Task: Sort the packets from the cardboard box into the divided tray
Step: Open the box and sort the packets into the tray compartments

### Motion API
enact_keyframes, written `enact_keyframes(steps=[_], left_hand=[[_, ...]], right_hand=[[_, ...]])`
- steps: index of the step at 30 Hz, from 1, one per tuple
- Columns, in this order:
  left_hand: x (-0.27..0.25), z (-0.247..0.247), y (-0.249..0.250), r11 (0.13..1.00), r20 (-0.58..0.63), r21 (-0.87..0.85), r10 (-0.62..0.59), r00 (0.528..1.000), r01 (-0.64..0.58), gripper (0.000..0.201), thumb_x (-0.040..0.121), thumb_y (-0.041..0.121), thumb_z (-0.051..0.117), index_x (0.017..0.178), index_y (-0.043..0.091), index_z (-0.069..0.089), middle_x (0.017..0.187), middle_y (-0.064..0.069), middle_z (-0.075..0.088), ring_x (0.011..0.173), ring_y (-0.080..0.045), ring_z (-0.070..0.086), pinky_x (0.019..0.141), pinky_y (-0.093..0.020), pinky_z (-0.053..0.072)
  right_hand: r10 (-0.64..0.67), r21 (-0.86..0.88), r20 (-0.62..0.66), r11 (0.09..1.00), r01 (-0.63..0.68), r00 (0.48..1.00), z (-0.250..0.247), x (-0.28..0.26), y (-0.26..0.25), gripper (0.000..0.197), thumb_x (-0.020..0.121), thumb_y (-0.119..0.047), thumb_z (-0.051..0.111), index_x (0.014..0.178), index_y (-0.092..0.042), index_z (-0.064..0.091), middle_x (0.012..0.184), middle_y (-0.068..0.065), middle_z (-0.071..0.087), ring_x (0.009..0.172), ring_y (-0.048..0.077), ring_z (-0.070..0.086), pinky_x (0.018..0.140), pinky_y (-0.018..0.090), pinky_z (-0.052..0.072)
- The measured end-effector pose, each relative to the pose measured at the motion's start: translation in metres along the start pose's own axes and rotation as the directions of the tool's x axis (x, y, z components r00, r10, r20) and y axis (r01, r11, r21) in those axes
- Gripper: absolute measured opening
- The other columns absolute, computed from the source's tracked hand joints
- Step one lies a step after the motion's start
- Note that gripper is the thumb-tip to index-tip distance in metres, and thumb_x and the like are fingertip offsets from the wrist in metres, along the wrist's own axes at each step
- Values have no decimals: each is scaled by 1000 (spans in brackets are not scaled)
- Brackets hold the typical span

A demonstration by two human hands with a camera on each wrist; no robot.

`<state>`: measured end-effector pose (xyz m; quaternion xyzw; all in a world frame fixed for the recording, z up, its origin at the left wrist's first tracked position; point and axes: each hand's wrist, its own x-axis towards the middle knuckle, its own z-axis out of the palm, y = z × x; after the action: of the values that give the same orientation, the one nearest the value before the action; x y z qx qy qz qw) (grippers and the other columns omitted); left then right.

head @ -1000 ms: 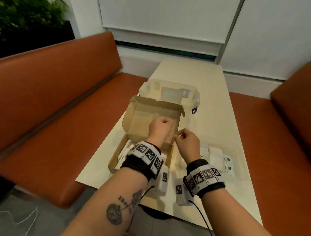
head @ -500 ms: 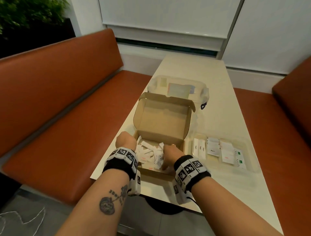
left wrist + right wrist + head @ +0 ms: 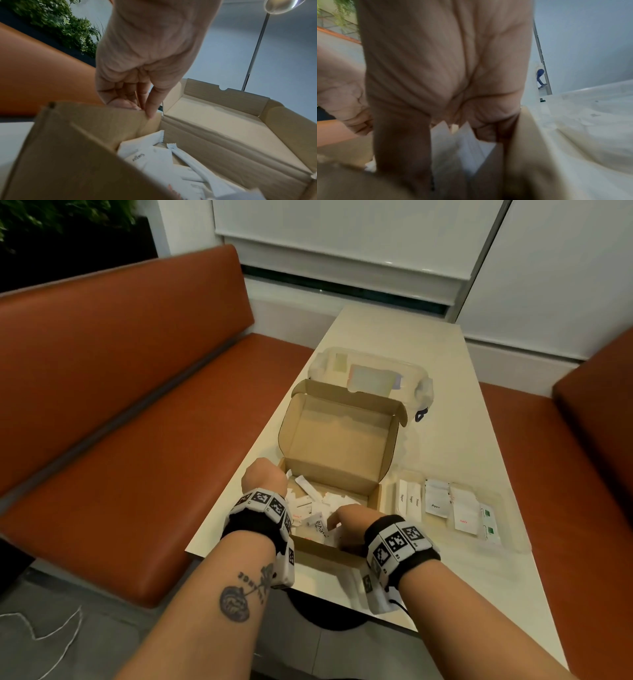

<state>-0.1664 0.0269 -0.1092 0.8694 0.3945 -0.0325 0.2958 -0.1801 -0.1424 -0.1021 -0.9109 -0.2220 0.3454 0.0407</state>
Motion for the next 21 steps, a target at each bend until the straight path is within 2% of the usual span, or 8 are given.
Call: enact_keyframes(steps=[4,7,10,12,14,17,19,21], left_hand=[[-1,2,-1,1000,-13,13,3,1000,-3,17,91,3,50,99,-2,64,107,-19,66,98,-35,63,67,-32,43],[-2,3,-1,1000,-14,7,-4,1000,4,17,91,3,50,98,-2,64,106,-19,66,97,-35,63,67,-32,43],[-3,3,-2,999,-14,-44,-13,1000,12,19,92,3,47,100,-3,64,108,-20,65,99,-35,61,70,-34,44],[-5,2,-2,997,-3,-75,-26,1000,25,21,94,9,48,105,-2,63,112,-20,63,102,-35,60,77,-36,47],[-11,1,2,996,-5,-89,-33,999,33,28,96,22,49,113,2,59,119,-18,61,110,-35,55,88,-40,44],[-22,2,18,995,-97,-93,37,995,-46,34,98,29,43,124,9,53,127,-14,56,118,-34,48,94,-42,36],[-31,4,36,974,-173,-161,132,976,-160,32,98,29,41,120,10,54,124,-12,57,116,-32,49,93,-41,37],[-41,10,55,919,-192,-263,249,949,-294,29,99,29,40,115,11,55,119,-10,59,109,-29,53,89,-39,43]], right_hand=[[-26,-5,15,1000,26,1000,2,0,2,28,89,-9,53,113,-12,67,114,10,65,100,25,59,84,31,49],[-15,69,-20,997,16,1000,4,4,7,29,87,-8,58,115,-12,66,115,10,66,101,25,62,83,29,51],[29,245,-144,969,7,989,1,5,15,54,83,-15,69,134,-18,51,129,4,57,101,19,61,81,24,52],[70,420,-245,906,41,967,-6,1,22,65,82,-16,70,140,-17,42,132,6,54,80,12,63,59,16,52],[121,591,-331,799,106,936,-14,-3,33,66,83,-13,70,141,-14,39,121,10,58,62,11,61,41,15,47],[208,719,-443,664,207,872,-25,-12,52,52,82,-11,71,128,-6,49,101,8,60,66,17,64,44,23,54],[257,769,-489,579,272,834,-28,-18,63,48,81,-10,72,123,-6,50,99,7,60,70,18,65,48,26,57],[270,785,-510,534,313,817,-30,-23,74,39,83,-10,70,117,-6,52,102,12,60,73,20,64,55,30,59]])
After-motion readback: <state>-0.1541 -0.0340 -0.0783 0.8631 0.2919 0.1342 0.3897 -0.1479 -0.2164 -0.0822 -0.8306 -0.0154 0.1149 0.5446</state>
